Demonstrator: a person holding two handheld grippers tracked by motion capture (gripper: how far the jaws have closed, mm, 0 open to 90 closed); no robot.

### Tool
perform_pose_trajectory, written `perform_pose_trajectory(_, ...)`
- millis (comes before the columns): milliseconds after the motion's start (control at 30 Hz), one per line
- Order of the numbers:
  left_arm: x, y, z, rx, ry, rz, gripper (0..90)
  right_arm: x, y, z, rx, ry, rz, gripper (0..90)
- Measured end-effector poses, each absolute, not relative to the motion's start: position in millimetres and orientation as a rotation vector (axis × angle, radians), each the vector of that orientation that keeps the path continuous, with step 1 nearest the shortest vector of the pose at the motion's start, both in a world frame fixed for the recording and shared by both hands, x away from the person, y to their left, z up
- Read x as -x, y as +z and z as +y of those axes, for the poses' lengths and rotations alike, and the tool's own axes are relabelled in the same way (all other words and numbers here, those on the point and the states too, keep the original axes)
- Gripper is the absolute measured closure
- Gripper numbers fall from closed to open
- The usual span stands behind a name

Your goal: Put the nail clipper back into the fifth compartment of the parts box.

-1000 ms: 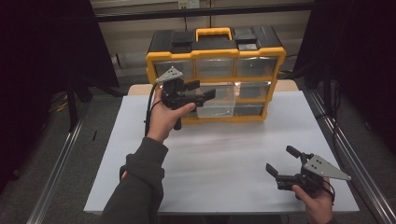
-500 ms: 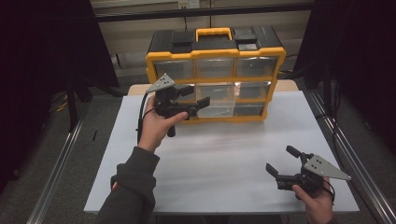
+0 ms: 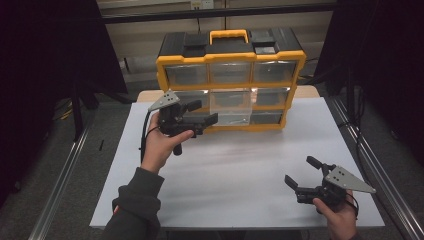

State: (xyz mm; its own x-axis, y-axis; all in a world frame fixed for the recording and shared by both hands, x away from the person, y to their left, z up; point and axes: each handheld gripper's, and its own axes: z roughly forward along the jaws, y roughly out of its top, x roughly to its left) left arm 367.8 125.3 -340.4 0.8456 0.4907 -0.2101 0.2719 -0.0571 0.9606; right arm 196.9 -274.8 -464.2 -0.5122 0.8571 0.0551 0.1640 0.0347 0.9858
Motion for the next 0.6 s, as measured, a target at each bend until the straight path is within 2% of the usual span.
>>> perform_pose_trajectory(600,-354,-363,157,-1.631,0.217,0.617,12.4,-197,-464,-274,-1.04,1.523,1.728,1.5)
